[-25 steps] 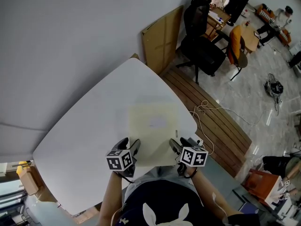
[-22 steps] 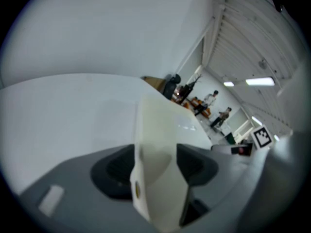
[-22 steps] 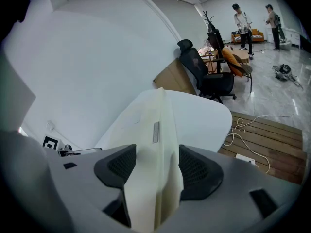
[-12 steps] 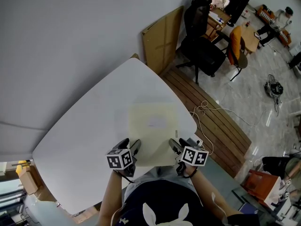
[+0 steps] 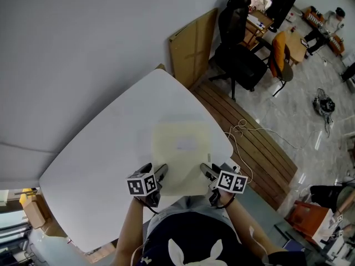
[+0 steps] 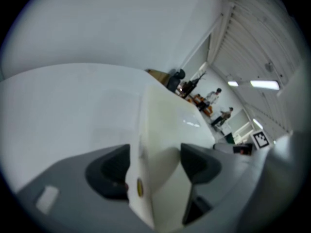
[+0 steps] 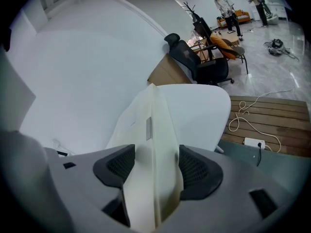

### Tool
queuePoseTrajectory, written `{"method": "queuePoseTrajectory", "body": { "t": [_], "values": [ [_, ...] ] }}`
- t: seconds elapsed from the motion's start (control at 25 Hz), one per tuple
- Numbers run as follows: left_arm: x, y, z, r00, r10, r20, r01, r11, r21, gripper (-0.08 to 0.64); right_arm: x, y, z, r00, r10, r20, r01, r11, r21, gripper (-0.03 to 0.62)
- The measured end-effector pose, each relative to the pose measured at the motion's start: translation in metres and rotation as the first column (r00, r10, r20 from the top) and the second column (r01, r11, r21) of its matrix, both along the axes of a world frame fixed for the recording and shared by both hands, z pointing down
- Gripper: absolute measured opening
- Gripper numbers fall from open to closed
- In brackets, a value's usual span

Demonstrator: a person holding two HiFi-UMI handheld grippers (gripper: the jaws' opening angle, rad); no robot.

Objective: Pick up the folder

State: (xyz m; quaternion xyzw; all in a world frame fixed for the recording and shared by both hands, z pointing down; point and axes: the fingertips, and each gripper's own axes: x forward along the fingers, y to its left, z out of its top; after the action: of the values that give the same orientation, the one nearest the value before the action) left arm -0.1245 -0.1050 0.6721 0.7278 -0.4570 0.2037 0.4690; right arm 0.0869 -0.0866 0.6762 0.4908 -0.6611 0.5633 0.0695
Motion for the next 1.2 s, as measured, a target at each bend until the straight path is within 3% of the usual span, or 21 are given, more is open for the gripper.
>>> {"method": "queuePoseTrajectory", "body": {
  "t": [0.32,1.2],
  "values": [
    [0.0015,-0.0004,0.0016,0.998,0.015,-0.061,-0.017,1.000,-0.026,0.311,-0.0012,-0.0002,0.0014,1.000,-0.005,0.025,0.005,1.000,-0.021,0.265],
    [0.0037,0.0000,-0.0026,0.999,0.010,-0.040,-0.012,0.999,-0.053,0.285,-0.0021,-0.0016,-0.0029,1.000,0.000,-0.003,0.000,0.999,-0.034,0.264]
  ]
}}
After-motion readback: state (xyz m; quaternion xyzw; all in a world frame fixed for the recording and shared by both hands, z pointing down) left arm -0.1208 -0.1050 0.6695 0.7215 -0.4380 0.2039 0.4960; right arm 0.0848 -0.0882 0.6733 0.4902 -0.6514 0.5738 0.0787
